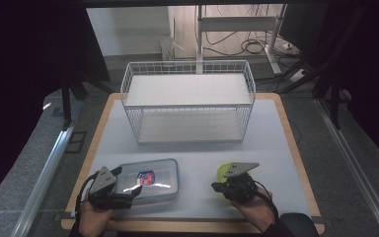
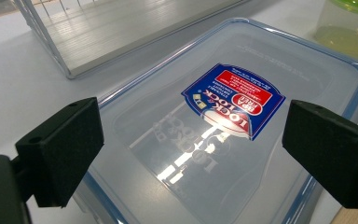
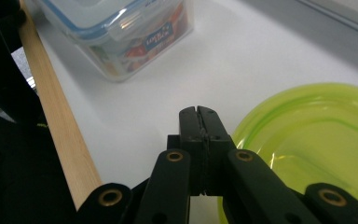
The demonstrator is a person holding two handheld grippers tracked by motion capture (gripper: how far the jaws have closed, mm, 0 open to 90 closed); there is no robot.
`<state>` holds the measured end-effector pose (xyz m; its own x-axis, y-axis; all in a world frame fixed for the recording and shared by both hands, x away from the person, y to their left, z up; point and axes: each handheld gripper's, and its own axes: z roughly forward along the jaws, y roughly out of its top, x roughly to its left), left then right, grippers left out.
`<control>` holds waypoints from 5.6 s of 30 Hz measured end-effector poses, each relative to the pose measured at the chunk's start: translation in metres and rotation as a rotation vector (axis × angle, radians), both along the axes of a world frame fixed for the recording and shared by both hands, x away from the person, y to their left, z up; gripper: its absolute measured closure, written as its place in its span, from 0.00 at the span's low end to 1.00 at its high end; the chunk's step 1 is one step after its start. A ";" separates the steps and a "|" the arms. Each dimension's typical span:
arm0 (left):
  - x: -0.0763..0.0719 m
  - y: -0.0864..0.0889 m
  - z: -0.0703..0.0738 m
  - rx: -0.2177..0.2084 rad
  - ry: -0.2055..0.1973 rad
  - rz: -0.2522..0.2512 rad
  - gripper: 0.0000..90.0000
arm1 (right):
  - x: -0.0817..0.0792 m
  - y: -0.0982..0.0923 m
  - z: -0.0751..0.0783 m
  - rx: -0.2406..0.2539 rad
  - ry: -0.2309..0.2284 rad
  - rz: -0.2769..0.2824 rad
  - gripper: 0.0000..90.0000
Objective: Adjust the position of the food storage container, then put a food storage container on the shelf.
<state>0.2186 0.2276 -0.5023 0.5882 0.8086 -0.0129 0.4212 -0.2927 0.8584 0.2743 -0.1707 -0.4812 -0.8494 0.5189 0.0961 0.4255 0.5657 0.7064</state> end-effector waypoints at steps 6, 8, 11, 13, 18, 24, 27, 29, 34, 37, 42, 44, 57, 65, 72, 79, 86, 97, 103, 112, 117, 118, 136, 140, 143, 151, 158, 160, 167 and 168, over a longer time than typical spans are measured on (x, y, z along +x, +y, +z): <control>0.000 0.000 0.000 0.000 -0.002 0.001 0.06 | 0.004 0.004 0.000 -0.013 -0.008 -0.015 0.99; 0.000 0.000 0.000 0.000 -0.002 0.001 0.06 | 0.004 0.004 0.000 -0.023 -0.014 -0.019 0.99; -0.001 0.000 0.000 0.000 -0.003 0.001 0.06 | 0.006 0.001 0.000 -0.024 -0.014 -0.036 0.99; -0.001 0.000 0.000 -0.001 -0.006 0.001 0.06 | 0.009 -0.003 0.000 -0.022 -0.016 -0.052 0.99; -0.001 0.001 0.001 0.000 -0.010 0.004 0.06 | 0.016 -0.016 0.000 -0.018 -0.021 -0.092 0.99; -0.001 0.000 0.001 0.004 -0.016 0.002 0.06 | 0.025 -0.034 0.000 -0.013 -0.020 -0.155 0.99; -0.001 0.001 0.000 0.005 -0.017 0.002 0.06 | 0.029 -0.042 0.001 -0.006 -0.024 -0.182 0.99; -0.001 0.000 0.000 0.006 -0.018 0.002 0.06 | 0.031 -0.047 0.001 0.001 -0.026 -0.199 0.99; -0.001 0.000 0.001 0.007 -0.018 0.001 0.06 | 0.038 -0.058 0.001 0.019 -0.027 -0.234 0.99; -0.001 0.000 0.001 0.006 -0.019 0.002 0.06 | 0.042 -0.064 0.000 0.029 -0.020 -0.250 0.99; -0.002 0.000 0.001 0.006 -0.022 0.001 0.06 | 0.048 -0.073 0.000 0.031 -0.022 -0.281 0.99; -0.002 0.000 0.001 0.006 -0.023 0.000 0.06 | 0.052 -0.078 0.001 0.030 -0.023 -0.302 0.99; -0.005 0.017 0.012 -0.038 -0.013 0.071 0.07 | 0.047 -0.070 0.005 0.015 -0.052 -0.292 0.99; -0.012 0.067 0.012 -0.093 0.037 0.176 0.61 | 0.037 -0.062 0.006 0.038 -0.060 -0.253 0.98; 0.000 0.072 -0.008 -0.032 0.209 0.202 0.99 | 0.028 -0.054 0.005 0.040 -0.068 -0.218 0.97; 0.007 0.056 -0.017 0.002 0.310 0.139 1.00 | 0.020 -0.042 0.003 0.051 -0.051 -0.173 0.97; 0.014 0.044 -0.019 -0.016 0.314 0.148 1.00 | 0.014 -0.027 -0.001 0.077 -0.021 -0.128 0.95; 0.037 -0.002 -0.018 -0.004 0.295 0.046 1.00 | 0.010 -0.012 -0.007 0.063 0.009 -0.087 0.95; 0.047 -0.028 -0.017 0.007 0.280 -0.004 1.00 | 0.013 -0.013 -0.010 0.055 0.016 -0.105 0.95; 0.058 -0.056 -0.016 0.026 0.266 -0.048 1.00 | 0.018 -0.023 -0.014 0.019 0.026 -0.175 0.96; 0.060 -0.066 -0.016 0.024 0.270 -0.072 1.00 | 0.023 -0.030 -0.015 -0.004 0.028 -0.221 0.99; 0.060 -0.068 -0.015 0.024 0.270 -0.076 1.00 | 0.024 -0.031 -0.016 -0.009 0.028 -0.228 0.99; 0.062 -0.067 -0.012 0.072 0.209 -0.072 0.88 | 0.040 -0.034 -0.014 -0.030 -0.020 -0.258 0.95; 0.053 -0.055 -0.011 0.129 0.158 -0.047 0.65 | 0.030 -0.046 -0.008 -0.038 -0.062 -0.234 0.87; 0.045 -0.046 -0.012 0.139 0.130 -0.045 0.46 | 0.026 -0.056 -0.007 -0.024 -0.065 -0.225 0.79; 0.030 -0.030 -0.017 0.095 0.136 -0.089 0.21 | 0.017 -0.061 -0.009 -0.032 -0.094 -0.186 0.54; 0.029 -0.032 -0.016 0.089 0.114 -0.095 0.10 | 0.012 -0.064 -0.006 -0.012 -0.127 -0.199 0.43; 0.030 -0.030 -0.016 0.072 0.107 -0.096 0.08 | 0.012 -0.064 -0.006 -0.007 -0.131 -0.203 0.40; 0.032 -0.025 -0.017 0.047 0.079 -0.078 0.03 | 0.013 -0.064 -0.005 0.013 -0.129 -0.203 0.35; 0.032 -0.025 -0.017 0.044 0.081 -0.076 0.03 | 0.013 -0.063 -0.005 0.014 -0.130 -0.201 0.34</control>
